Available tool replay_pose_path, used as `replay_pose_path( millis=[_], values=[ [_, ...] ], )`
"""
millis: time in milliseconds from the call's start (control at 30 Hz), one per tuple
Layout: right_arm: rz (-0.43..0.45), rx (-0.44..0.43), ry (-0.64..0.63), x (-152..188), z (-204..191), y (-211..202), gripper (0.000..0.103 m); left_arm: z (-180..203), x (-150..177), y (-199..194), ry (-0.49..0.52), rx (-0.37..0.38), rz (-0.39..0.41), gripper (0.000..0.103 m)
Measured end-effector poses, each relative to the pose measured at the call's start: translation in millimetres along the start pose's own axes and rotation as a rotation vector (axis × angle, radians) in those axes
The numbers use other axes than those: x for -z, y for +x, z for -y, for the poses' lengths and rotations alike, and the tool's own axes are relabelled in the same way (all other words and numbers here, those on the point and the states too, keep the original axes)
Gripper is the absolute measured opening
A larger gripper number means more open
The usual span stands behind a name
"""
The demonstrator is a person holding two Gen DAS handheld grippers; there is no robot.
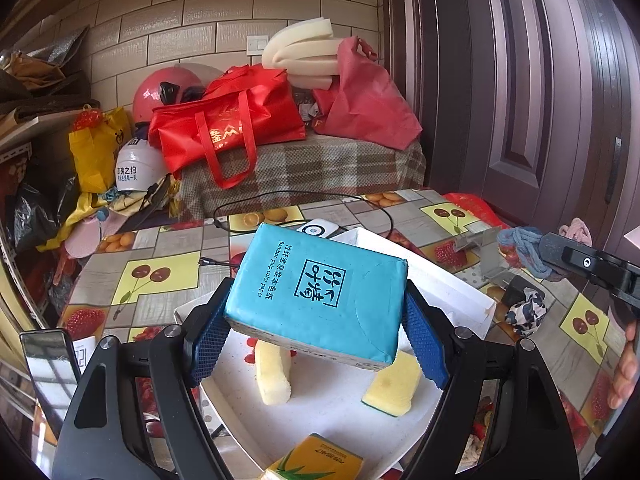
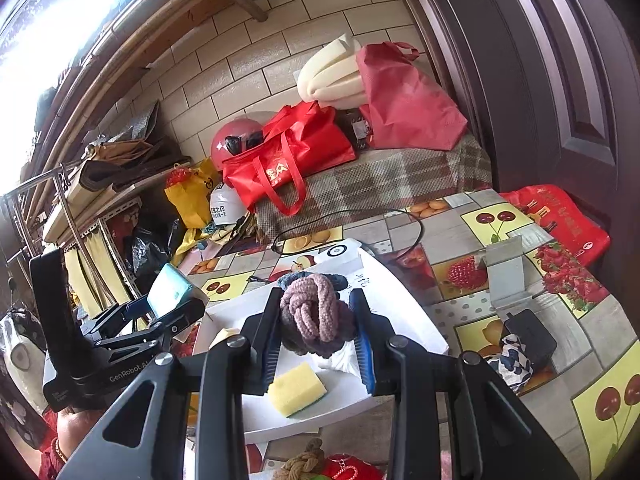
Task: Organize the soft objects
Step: 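Carry the teal pack and rope ball into the white tray and release both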
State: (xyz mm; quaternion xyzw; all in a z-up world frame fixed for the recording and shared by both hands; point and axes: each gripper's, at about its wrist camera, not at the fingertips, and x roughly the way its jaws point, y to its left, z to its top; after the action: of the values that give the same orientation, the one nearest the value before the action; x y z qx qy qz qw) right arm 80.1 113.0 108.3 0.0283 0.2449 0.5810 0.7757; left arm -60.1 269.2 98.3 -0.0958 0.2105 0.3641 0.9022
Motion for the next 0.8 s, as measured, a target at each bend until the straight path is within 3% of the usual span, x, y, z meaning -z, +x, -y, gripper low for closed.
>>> replay_pose_path(
  millis=[300, 567, 767, 800],
  values=[
    [-0.142, 0.018, 0.031, -9, -6, 65, 0.032, -16, 13, 31, -0.041, 0.013, -0.097, 0.080],
    [-0.303, 0.085, 0.038, 10, -4, 121, 0.032, -37, 16, 42, -0.156, 0.104, -0.134, 0.080],
    [-0.292, 0.099, 0.052, 19, -1, 128, 0.036, -40, 15, 43, -0.183, 0.100, -0.129, 0.083],
    [-0.279, 0.098, 0.060, 17, -1, 127, 0.042, -40, 15, 44, -0.182, 0.093, -0.135, 0.087]
  ],
)
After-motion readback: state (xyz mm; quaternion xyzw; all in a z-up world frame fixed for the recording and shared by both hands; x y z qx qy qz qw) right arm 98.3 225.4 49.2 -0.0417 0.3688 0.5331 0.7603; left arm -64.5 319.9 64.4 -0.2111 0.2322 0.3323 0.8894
